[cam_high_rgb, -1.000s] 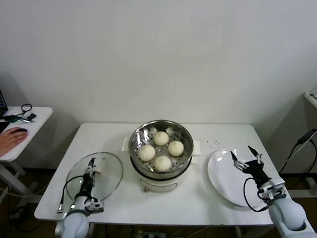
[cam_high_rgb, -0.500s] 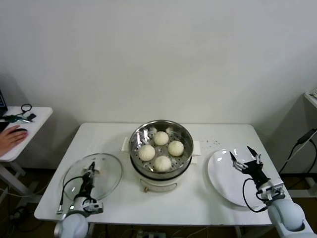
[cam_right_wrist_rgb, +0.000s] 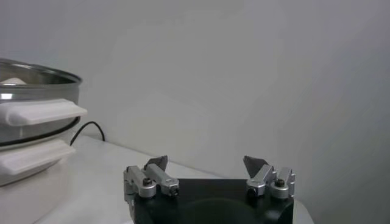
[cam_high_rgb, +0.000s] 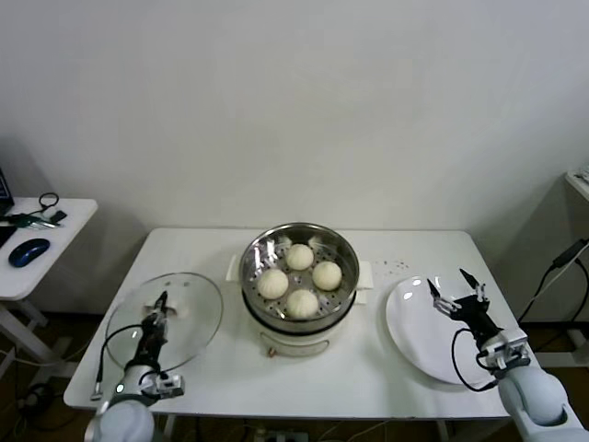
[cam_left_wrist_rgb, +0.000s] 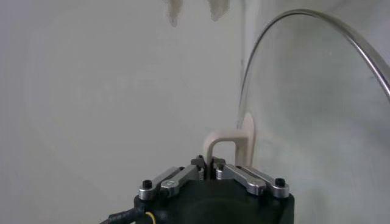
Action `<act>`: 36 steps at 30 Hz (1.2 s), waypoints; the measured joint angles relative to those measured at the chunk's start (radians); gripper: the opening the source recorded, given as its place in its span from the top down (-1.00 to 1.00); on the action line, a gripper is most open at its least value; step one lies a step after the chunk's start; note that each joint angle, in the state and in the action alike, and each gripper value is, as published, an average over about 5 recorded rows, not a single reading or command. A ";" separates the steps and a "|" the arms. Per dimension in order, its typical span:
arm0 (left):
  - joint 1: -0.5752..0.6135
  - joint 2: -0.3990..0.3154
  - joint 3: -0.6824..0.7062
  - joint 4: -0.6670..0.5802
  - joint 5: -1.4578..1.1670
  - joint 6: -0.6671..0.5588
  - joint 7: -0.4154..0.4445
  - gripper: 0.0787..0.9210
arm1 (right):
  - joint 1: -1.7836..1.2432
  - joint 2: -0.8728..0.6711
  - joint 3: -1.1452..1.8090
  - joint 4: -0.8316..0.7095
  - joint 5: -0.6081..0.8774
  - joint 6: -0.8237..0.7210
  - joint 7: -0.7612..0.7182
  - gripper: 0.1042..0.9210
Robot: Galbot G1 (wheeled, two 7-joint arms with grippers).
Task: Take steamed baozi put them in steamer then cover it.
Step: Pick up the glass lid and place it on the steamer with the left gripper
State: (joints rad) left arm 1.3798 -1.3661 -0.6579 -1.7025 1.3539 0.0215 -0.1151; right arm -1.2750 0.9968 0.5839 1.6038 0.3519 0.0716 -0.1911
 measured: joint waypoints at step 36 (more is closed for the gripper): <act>-0.052 0.253 0.433 -0.454 0.019 0.556 0.223 0.85 | 0.072 0.044 -0.062 -0.074 -0.073 0.015 0.002 -0.76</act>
State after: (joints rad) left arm 1.3278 -1.1130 -0.2249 -2.1568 1.3727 0.5771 0.1082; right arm -1.2031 1.0403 0.5217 1.5302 0.2792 0.0870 -0.1889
